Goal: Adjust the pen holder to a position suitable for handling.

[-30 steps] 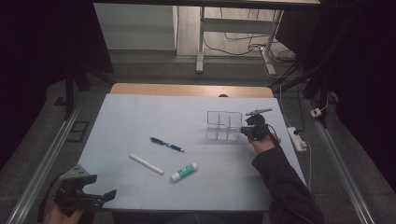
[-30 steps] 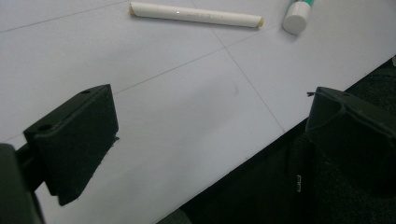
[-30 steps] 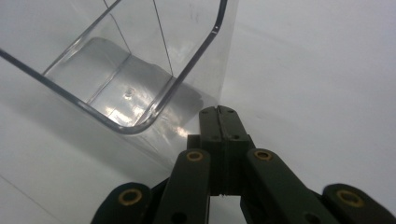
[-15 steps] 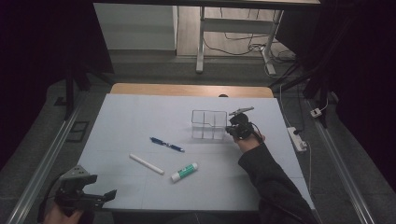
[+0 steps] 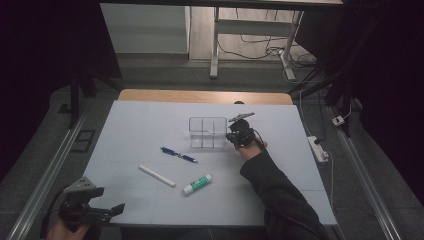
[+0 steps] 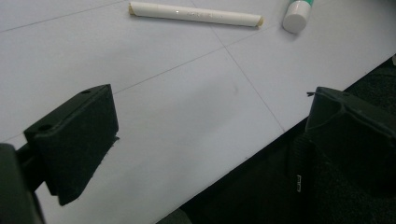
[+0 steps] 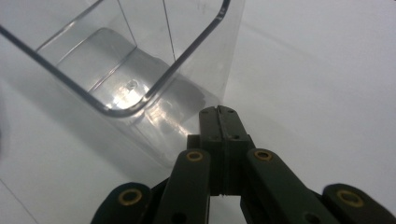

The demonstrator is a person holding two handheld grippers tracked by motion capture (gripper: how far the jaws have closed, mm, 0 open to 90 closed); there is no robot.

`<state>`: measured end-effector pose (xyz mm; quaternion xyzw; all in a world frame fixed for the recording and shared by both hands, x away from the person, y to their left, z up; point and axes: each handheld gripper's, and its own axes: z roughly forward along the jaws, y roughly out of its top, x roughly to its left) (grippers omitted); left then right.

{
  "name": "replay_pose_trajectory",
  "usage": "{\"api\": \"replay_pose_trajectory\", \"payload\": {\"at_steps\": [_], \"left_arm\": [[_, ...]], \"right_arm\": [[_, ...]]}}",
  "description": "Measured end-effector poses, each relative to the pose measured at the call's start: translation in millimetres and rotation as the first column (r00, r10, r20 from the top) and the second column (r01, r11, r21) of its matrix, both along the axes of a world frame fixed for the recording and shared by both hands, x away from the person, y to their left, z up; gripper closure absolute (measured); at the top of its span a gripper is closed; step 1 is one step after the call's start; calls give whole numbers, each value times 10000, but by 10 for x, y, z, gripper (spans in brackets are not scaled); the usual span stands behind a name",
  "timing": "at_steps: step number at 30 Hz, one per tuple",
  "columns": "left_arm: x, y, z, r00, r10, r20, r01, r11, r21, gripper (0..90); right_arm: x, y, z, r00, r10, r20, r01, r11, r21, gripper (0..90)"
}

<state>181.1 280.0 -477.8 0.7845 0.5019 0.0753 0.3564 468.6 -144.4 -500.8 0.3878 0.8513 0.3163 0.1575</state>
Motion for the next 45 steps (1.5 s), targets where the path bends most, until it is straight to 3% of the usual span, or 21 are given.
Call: {"api": "replay_pose_trajectory", "payload": {"at_steps": [12,18,19,25,26,31,34,39,41,42,45], "left_arm": [[-4,4,1,10000,-15,23,15,10000,-52,27],[-9,12,2,10000,-43,65,43,10000,-85,26],[-12,10,5,9999,-53,91,54,10000,-80,26],[-16,11,11,9999,-91,136,93,9998,-155,24],[-17,12,13,9998,-93,151,96,9998,-169,21],[-18,10,20,9997,-136,197,139,9998,-139,10],[-21,9,28,9994,-51,348,54,9999,-98,0],[3,4,44,9990,-83,431,95,9996,-284,0],[19,-7,50,9982,-232,544,245,9994,-230,0],[31,-14,53,9979,-284,576,292,9995,-144,0],[76,-31,51,9967,-486,656,496,9987,-127,0]], "right_arm": [[-47,60,-7,9994,330,137,-327,9992,-244,881],[-101,-21,106,9993,303,231,-301,9995,-80,746],[-133,-63,162,9993,335,138,-336,9994,85,683],[-223,-162,268,9987,515,-16,-514,9980,364,551],[-263,-192,308,9981,601,-159,-594,9973,426,483],[-344,-219,367,9964,819,-197,-806,9949,598,376],[-462,-223,404,9933,1114,-305,-1094,9922,601,257],[-626,-259,455,9923,1202,-285,-1185,9914,556,137],[-660,-274,470,9915,1280,-242,-1264,9903,586,119],[-736,-296,505,9917,1271,-206,-1257,9904,581,66],[-815,-326,540,9906,1369,-72,-1362,9887,633,50]]}}
